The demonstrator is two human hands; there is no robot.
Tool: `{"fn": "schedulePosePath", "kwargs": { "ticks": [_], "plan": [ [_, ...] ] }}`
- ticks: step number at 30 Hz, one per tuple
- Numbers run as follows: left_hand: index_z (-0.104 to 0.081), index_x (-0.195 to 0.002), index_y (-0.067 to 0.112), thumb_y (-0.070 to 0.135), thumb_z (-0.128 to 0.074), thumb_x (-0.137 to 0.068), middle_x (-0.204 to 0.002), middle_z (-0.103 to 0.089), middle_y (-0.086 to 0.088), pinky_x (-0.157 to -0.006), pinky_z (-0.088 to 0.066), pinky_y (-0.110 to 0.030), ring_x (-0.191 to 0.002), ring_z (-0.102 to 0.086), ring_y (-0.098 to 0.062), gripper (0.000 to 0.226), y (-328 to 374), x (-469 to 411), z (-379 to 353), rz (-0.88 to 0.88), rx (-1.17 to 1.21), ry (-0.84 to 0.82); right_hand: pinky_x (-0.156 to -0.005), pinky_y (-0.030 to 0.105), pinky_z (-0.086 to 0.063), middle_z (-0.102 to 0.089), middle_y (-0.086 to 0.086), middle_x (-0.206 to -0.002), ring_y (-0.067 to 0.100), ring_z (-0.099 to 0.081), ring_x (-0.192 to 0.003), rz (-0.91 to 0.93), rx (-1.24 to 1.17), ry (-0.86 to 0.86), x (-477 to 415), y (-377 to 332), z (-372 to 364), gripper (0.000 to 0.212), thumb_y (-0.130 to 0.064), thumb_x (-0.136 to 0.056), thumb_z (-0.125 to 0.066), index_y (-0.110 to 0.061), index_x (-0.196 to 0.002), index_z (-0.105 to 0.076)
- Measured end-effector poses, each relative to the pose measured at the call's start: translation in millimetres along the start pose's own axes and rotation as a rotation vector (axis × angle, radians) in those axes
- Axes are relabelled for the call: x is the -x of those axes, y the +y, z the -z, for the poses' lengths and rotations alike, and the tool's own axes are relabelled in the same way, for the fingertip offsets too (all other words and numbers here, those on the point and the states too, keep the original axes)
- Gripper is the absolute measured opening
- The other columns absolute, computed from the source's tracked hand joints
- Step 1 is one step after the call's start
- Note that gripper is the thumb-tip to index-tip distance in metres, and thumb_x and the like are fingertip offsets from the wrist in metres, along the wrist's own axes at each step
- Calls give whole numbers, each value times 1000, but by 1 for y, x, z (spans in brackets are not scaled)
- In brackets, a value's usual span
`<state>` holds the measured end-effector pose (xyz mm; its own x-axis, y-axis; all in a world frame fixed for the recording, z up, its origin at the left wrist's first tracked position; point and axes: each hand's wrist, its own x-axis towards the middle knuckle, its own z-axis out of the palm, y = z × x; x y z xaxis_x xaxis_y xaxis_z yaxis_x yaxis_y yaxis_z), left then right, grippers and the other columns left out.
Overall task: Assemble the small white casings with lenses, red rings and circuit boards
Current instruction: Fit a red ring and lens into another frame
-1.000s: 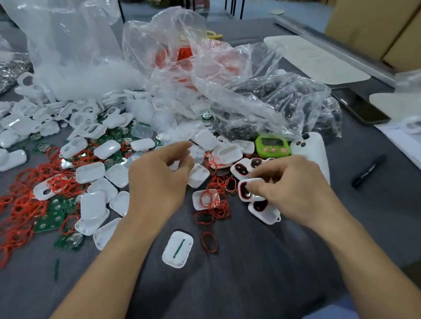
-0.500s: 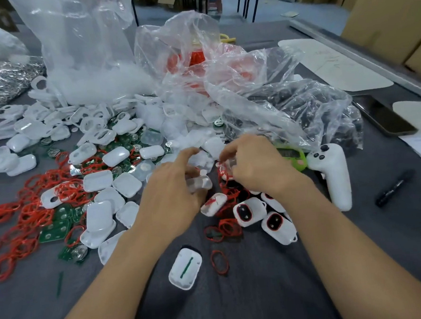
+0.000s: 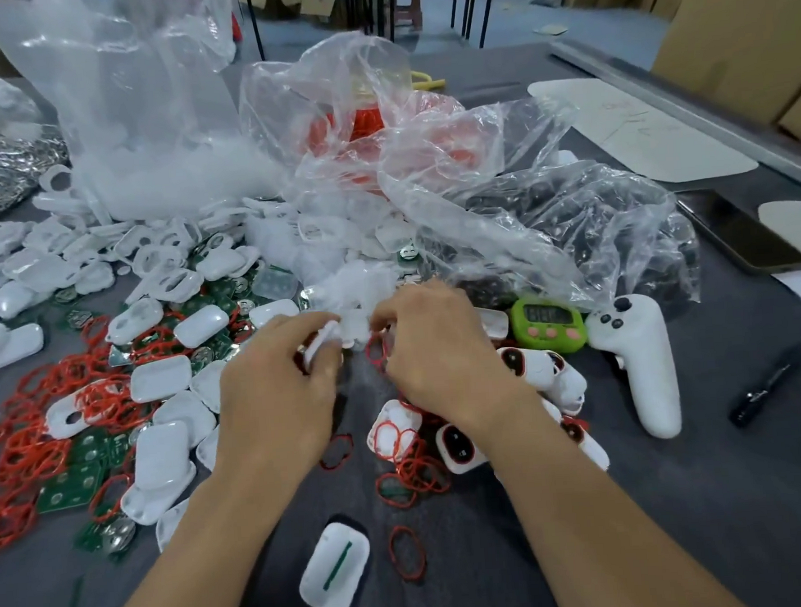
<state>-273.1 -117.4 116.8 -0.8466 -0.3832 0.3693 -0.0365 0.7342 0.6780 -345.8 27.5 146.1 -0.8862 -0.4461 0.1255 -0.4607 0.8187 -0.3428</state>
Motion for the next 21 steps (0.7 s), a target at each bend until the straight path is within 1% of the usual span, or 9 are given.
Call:
{"fn": "schedulePosePath", "kwargs": {
  "ticks": [2,5,8,10,13,16,17,19,21],
  "plan": [
    [-71,-95,41,30,-70,-90,-76,-70,20,-65,-39,-10,-72,-63,0,12,2,-2,3,102,126,21,-104,32,-44,-74,-4,-116,18,-59,-113,8,-186,112,7,-6,-5,34,-11,-86,-65,-23,-116,-76],
    [-77,-83,42,12,-75,-86,-68,-73,16,-55,-49,-15,-57,-66,-2,30,7,-5,7,162,338,27,-82,20,-55,-76,-15,-93,2,-67,-83,-25,-632,118,15,-22,-8,21,-22,-88,-65,-29,-104,-76],
    [-78,-80,47,0,-76,-82,-69,-75,14,-56,-52,-11,-61,-70,-4,47,10,-7,12,186,404,17,-64,21,-53,-71,-15,-73,4,-66,-67,-60,-694,116,13,-23,-9,4,-27,-88,-72,-27,-91,-75],
    [-78,-91,49,4,-76,-83,-80,-77,19,-70,-55,-12,-74,-71,2,46,8,-8,13,189,348,-6,-59,25,-51,-68,-12,-64,7,-63,-60,-95,-649,165,9,-14,-5,8,-24,-89,-71,-24,-82,-74],
    [-69,-120,49,16,-70,-86,-112,-71,32,-91,-44,-8,-104,-63,13,48,-4,-13,18,169,88,2,-78,32,-58,-74,-8,-75,13,-68,-75,-99,-409,63,8,-2,-3,12,-28,-90,-68,-25,-85,-78],
    [-58,-141,34,21,-67,-91,-126,-67,10,-92,-42,-30,-117,-58,-19,53,-17,-19,22,159,-216,-125,-90,32,-55,-78,-8,-92,16,-68,-90,-111,-311,102,7,-3,-2,17,-27,-90,-68,-27,-103,-80],
    [-63,-135,29,21,-67,-91,-124,-67,6,-90,-40,-32,-117,-57,-24,44,-19,-21,21,144,-243,-158,-90,33,-55,-78,-7,-95,17,-68,-92,-119,-332,154,4,-3,0,20,-23,-90,-67,-26,-106,-79],
    [-77,-111,24,16,-70,-91,-119,-65,15,-89,-38,-25,-113,-59,-19,22,-24,-24,20,132,-178,-149,-92,35,-55,-78,-5,-102,19,-69,-98,-114,-331,155,-6,-8,3,25,-16,-90,-65,-26,-108,-78],
    [-80,-99,24,8,-70,-90,-106,-68,22,-77,-43,-12,-90,-65,-4,22,-28,-26,20,203,-39,-81,-100,34,-52,-76,-3,-116,19,-66,-111,-85,-264,24,-23,-15,3,32,-11,-91,-63,-27,-115,-76]
  ]
}}
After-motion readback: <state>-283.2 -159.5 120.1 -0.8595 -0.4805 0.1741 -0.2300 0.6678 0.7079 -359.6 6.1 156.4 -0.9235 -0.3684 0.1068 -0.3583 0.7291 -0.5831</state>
